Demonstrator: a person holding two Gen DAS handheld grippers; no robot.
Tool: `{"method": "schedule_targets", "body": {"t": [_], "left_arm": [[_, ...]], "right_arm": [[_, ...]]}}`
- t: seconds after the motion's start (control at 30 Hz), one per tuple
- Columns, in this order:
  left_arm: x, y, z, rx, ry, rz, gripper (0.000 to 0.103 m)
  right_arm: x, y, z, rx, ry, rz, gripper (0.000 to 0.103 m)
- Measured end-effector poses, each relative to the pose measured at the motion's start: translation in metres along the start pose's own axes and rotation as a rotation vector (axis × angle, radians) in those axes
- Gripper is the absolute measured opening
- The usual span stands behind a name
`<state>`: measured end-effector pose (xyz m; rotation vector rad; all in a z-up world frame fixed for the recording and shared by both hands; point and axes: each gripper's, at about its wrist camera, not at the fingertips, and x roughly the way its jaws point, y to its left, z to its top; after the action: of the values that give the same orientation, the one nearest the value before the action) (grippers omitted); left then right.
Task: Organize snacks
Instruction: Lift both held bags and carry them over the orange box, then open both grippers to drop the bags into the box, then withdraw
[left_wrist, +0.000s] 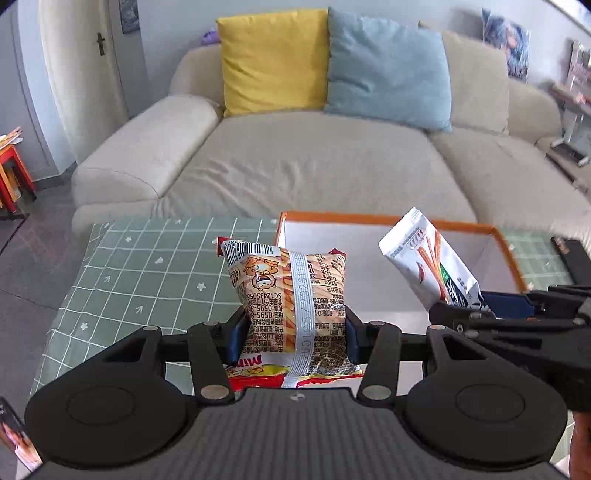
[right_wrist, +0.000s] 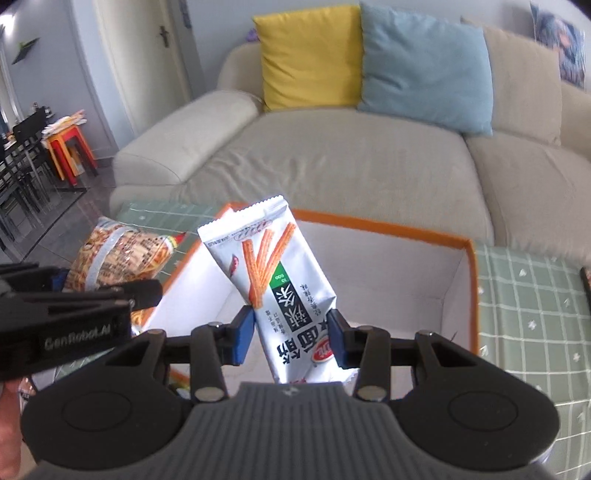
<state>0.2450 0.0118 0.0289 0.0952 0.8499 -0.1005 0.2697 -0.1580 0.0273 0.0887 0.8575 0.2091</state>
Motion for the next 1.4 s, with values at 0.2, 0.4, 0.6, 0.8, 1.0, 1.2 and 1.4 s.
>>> {"method": "schedule_targets", "body": {"t": [0.2,0.4,0.6,0.8,1.0,1.2,1.4], "left_arm": [[0.035,-0.004,-0.001,0.042,0.089,0.0,0.056],[0.049,-0.016,-0.001,0.126,0.096,0.032,0.057],[0.053,-0.027,0.0,0.206,0.119,-0.022,0.057],[0.073,-0.039,-0.009,0.288,0.196,0.008,0.057],[0.084,-0.037,-0.012,0.272,0.26,0.031,0.058],[0.084,-0.038,-0.014,0.287,0.269,0.072,0.063],[0.084,-0.042,-0.017,0.298,0.275,0.092,0.066]], "right_arm": [[0.051,-0.018,0.005,0.136,0.149,0.014,0.041],[0.082,-0.026,-0.001,0.196,0.267,0.038,0.042],[0.099,-0.034,-0.01,0.248,0.343,0.068,0.043],[0.107,-0.042,-0.015,0.283,0.371,0.069,0.045],[0.112,-0.041,-0.018,0.267,0.382,0.06,0.045],[0.128,-0.038,-0.016,0.264,0.408,0.057,0.047],[0.132,-0.032,-0.014,0.241,0.408,0.024,0.048]]}}
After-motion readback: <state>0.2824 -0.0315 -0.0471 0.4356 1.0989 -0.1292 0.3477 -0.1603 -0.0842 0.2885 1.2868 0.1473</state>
